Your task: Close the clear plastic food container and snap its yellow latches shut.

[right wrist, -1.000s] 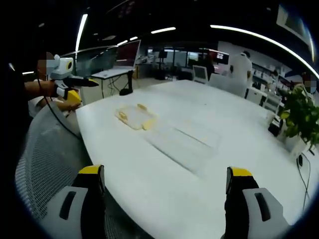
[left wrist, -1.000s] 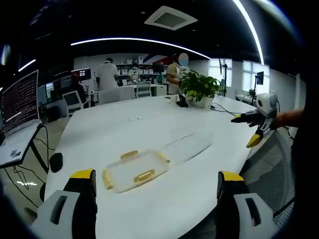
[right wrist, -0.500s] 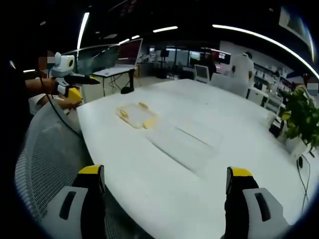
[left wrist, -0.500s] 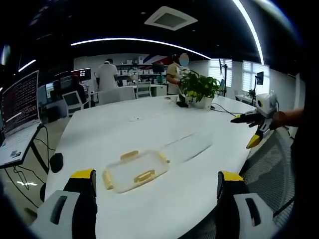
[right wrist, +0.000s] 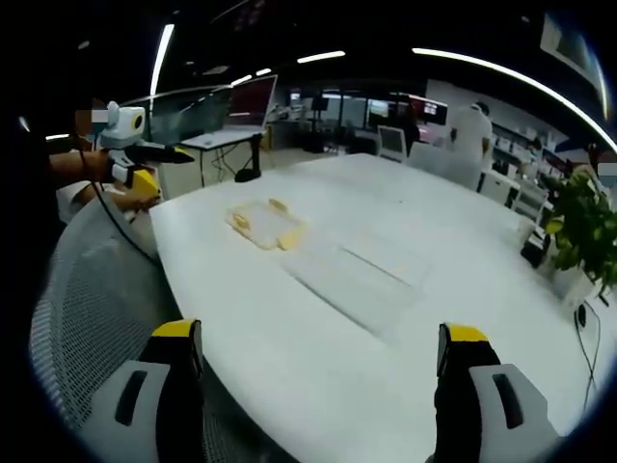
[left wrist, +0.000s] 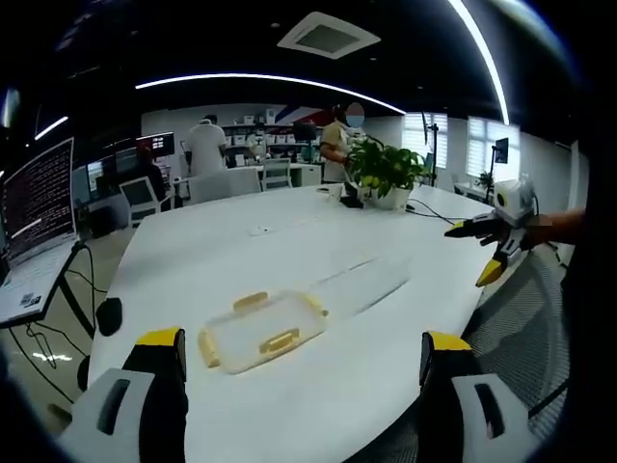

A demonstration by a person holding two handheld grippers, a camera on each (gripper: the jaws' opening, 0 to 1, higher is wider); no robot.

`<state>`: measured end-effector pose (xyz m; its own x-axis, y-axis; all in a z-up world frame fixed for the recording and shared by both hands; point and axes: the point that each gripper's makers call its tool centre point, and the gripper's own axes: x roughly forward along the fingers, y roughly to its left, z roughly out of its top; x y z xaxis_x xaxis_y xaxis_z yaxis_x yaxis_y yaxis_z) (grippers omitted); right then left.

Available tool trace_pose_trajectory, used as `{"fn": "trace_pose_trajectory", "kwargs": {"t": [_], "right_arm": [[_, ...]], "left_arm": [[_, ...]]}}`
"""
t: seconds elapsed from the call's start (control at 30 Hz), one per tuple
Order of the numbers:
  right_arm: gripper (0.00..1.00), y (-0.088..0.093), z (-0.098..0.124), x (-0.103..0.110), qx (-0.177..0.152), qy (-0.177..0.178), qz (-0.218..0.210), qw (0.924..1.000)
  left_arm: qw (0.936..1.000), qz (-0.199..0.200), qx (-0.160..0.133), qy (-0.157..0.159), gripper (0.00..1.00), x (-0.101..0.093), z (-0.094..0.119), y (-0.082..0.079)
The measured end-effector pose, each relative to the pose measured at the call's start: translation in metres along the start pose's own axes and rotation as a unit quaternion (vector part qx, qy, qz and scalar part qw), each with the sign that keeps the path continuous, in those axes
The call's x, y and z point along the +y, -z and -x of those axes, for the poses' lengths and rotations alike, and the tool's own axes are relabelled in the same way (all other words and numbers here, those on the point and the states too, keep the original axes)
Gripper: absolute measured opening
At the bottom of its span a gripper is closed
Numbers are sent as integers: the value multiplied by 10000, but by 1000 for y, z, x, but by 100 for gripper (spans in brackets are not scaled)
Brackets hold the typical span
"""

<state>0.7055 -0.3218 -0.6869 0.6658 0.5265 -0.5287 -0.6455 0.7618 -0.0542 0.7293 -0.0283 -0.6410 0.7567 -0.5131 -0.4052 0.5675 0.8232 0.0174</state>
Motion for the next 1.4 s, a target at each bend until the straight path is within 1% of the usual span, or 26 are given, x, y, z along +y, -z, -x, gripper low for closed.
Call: {"fn": "trace_pose_trajectory", "kwargs": {"t": [0.73, 0.83, 1.17, 1.27, 1.4], "right_arm": [[99, 2, 2, -1, 78, -28, 20, 10000], [99, 0, 2, 3, 95, -153, 15, 9998], [97, -12, 2, 6, 112, -367, 145, 9992], [97, -12, 1, 8, 184, -463, 221, 9985], [96, -14, 0, 10, 189, -558, 246, 9980]], "left_arm": [[10000, 6, 31, 21, 99, 0, 0, 3], [10000, 2, 32, 35, 99, 1, 0, 2], [9999, -3, 92, 120, 99, 3, 0, 4], [9998, -15, 116, 146, 99, 3, 0, 4], [9996, -3, 169, 217, 99, 2, 1, 5]]}}
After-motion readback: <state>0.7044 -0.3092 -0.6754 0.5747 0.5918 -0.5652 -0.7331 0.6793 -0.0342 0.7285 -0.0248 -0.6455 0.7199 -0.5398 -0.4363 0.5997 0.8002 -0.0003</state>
